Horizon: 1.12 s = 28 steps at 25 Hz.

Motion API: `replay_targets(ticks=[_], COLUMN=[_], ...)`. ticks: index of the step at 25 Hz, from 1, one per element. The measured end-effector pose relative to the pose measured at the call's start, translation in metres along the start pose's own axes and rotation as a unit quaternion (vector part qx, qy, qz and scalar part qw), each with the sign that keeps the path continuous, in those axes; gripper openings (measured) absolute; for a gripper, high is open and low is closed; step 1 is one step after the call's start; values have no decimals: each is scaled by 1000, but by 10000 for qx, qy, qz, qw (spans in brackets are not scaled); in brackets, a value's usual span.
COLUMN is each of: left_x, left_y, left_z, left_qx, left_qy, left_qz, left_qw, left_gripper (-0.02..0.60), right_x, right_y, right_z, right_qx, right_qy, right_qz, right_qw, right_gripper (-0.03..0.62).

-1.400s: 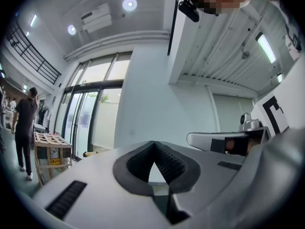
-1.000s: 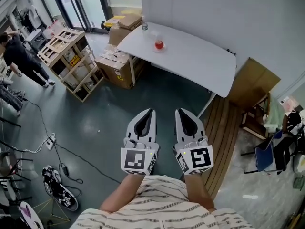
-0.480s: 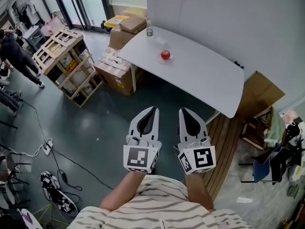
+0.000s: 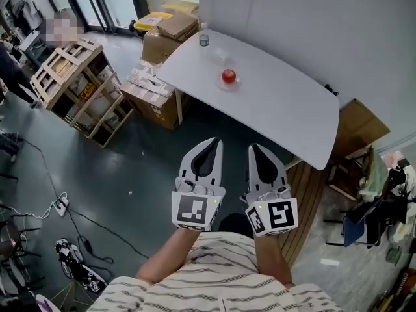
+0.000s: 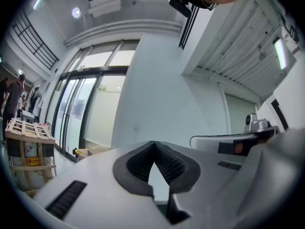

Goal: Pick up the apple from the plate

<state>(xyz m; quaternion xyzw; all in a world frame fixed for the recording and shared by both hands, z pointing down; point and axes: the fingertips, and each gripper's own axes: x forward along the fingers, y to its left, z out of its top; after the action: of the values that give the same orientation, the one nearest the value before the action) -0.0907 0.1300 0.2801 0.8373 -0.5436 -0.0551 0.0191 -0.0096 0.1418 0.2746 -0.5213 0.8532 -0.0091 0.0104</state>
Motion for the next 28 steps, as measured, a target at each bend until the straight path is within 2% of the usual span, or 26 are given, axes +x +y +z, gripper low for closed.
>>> replay_targets(ticks=[6, 12, 19, 28], left_x=[37, 97, 176, 247], left_y=[10, 23, 23, 18], left_z=[-22, -38, -37, -48], left_qx=[-104, 8, 146, 223], left_qy=[192, 212, 183, 316], left_qz=[-45, 105, 288, 483], left_qw=[9998, 9997, 9993, 9981], left_gripper=[5, 5, 5, 5], right_x=[30, 78, 132, 177], right_y=[-26, -70, -139, -198], right_z=[-14, -24, -18, -26], right_qx=[20, 15, 108, 187], right_qy=[103, 53, -70, 18], right_qz=[-96, -28, 60, 269], right_qw=[9999, 10000, 9999, 9995], right_gripper=[0, 0, 0, 0])
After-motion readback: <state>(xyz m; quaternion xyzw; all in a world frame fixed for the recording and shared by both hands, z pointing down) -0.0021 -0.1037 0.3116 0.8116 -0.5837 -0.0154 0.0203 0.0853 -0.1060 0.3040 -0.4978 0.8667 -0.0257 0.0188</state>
